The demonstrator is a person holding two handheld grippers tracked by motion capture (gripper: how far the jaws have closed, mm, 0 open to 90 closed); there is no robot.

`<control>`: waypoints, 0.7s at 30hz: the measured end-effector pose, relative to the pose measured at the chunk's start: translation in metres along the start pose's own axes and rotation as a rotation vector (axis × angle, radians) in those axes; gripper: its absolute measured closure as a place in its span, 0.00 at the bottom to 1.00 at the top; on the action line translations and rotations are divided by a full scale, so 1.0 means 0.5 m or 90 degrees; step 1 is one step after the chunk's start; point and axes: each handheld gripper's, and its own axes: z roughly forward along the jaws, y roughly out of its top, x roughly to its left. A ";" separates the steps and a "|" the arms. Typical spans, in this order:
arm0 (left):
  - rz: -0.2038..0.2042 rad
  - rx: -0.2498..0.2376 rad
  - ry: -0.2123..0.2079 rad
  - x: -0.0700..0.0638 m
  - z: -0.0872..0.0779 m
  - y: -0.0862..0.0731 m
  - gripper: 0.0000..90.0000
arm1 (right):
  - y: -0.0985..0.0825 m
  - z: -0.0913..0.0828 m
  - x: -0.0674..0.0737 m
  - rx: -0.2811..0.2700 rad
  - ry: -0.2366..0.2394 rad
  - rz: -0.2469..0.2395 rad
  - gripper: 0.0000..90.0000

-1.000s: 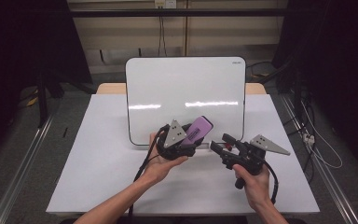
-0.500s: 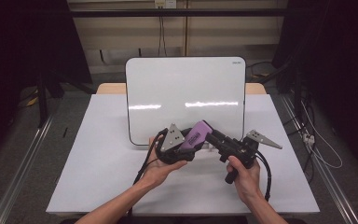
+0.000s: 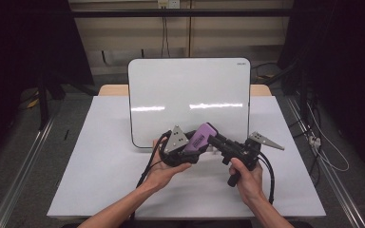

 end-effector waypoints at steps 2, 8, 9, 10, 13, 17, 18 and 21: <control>-0.005 0.007 -0.002 -0.001 0.002 0.000 0.45 | 0.000 -0.002 -0.001 0.003 0.000 -0.005 0.72; -0.024 0.025 -0.005 0.005 -0.001 -0.002 0.29 | 0.004 -0.008 0.003 0.007 -0.015 -0.028 0.74; -0.029 0.032 -0.003 0.008 -0.003 -0.003 0.27 | 0.007 -0.011 0.001 0.007 -0.017 -0.026 0.74; -0.030 0.037 -0.002 0.011 -0.005 -0.004 0.25 | 0.012 -0.014 0.000 0.008 -0.029 -0.034 0.75; -0.036 0.043 0.006 0.021 -0.016 -0.011 0.20 | 0.020 -0.023 -0.003 0.014 -0.051 -0.046 0.75; -0.046 0.077 0.009 0.035 -0.034 -0.024 0.14 | 0.034 -0.036 -0.008 0.029 -0.092 -0.089 0.75; -0.051 0.085 0.012 0.039 -0.040 -0.028 0.14 | 0.040 -0.040 -0.009 0.033 -0.107 -0.100 0.75; -0.075 0.107 0.036 0.053 -0.062 -0.041 0.13 | 0.056 -0.048 -0.011 0.043 -0.144 -0.139 0.75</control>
